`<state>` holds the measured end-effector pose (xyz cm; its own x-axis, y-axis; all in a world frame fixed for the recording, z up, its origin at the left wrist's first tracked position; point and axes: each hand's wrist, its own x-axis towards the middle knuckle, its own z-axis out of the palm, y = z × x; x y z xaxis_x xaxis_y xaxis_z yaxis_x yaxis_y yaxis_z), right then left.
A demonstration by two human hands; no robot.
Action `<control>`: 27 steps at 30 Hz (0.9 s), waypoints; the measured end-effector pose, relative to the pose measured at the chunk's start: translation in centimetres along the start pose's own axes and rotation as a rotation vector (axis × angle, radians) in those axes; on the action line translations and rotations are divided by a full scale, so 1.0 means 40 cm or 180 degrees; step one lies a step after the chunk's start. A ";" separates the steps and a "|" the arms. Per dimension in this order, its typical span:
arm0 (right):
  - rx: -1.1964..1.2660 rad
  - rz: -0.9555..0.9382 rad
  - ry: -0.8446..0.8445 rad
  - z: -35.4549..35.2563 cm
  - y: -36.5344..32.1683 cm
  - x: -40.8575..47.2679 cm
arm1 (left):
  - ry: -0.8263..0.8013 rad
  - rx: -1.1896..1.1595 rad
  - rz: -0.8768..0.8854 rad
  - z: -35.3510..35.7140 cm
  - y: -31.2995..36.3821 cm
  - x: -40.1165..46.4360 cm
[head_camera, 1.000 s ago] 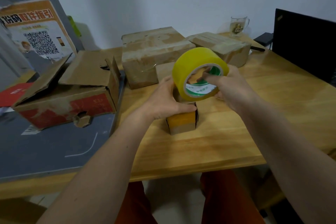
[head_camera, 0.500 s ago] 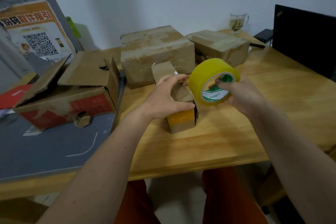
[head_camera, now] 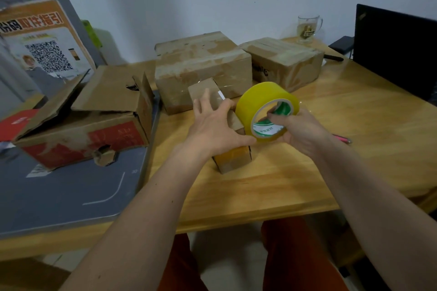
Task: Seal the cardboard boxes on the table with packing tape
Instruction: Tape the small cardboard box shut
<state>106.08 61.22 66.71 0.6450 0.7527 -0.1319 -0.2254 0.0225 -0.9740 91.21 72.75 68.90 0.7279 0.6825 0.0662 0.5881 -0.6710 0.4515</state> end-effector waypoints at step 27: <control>-0.1278 -0.0545 -0.0835 0.005 -0.051 0.044 | 0.0780 0.0529 0.0030 0.058 -0.003 -0.182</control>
<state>107.54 62.64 68.49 0.4315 0.9014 0.0363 0.1991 -0.0559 -0.9784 86.66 67.19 66.30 0.6386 0.7121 0.2917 0.6462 -0.7021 0.2993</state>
